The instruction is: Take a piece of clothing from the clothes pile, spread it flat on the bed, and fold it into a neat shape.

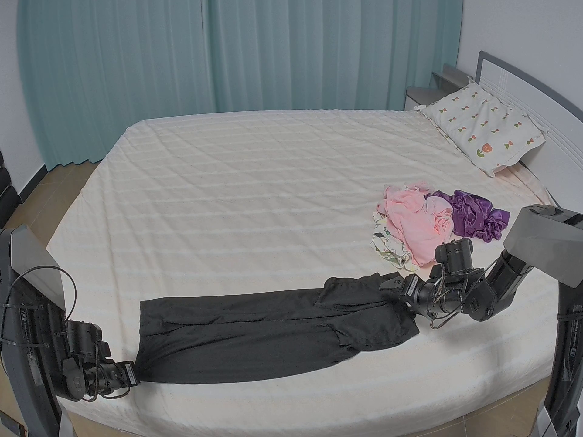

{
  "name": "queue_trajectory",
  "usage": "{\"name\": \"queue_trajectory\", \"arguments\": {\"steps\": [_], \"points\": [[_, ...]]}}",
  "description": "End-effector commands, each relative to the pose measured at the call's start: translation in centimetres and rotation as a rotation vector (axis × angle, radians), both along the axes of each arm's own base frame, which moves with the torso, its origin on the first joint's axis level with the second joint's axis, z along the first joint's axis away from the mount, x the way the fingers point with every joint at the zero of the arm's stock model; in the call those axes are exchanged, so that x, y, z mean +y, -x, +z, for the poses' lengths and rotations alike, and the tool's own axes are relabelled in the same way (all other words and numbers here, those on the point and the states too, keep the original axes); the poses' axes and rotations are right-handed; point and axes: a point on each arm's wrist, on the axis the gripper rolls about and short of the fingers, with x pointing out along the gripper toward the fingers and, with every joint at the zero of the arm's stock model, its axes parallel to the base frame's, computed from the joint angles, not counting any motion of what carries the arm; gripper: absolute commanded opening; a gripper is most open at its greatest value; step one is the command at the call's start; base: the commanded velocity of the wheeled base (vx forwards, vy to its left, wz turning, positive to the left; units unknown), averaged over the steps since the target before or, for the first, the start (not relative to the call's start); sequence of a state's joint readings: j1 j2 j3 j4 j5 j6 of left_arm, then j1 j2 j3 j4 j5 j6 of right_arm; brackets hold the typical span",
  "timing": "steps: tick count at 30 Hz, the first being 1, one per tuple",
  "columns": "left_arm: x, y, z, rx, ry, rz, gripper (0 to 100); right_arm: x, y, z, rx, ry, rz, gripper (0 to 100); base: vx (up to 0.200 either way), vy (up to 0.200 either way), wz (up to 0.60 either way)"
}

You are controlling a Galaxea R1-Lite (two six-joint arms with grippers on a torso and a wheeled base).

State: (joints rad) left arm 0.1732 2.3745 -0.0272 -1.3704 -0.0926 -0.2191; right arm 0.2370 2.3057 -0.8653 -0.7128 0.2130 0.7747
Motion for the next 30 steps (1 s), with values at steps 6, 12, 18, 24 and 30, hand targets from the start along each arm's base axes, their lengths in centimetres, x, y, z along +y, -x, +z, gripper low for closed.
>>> {"name": "queue_trajectory", "arguments": {"steps": [6,12,18,24,30], "points": [[0.9,-1.7,1.1,-0.125,0.01,0.041,100,0.0,0.0,0.0,0.001,0.0,0.001,100,0.0,0.0,0.0],[1.2,-5.2,2.0,-0.267,0.082,0.132,100,0.0,0.0,0.0,0.001,0.0,0.001,100,0.0,0.0,0.0],[1.5,-9.9,2.0,-0.274,0.123,0.166,100,0.2,0.1,-0.2,0.005,0.001,0.006,100,0.0,0.0,0.0],[1.3,-13.9,2.2,-0.252,0.2,0.214,100,0.2,0.0,-0.5,0.012,0.004,0.007,100,0.0,0.0,0.0],[1.1,-15.6,1.7,-0.27,0.22,0.224,100,0.2,0.0,-0.6,0.014,0.004,0.007,100,0.0,0.0,0.0]]}}
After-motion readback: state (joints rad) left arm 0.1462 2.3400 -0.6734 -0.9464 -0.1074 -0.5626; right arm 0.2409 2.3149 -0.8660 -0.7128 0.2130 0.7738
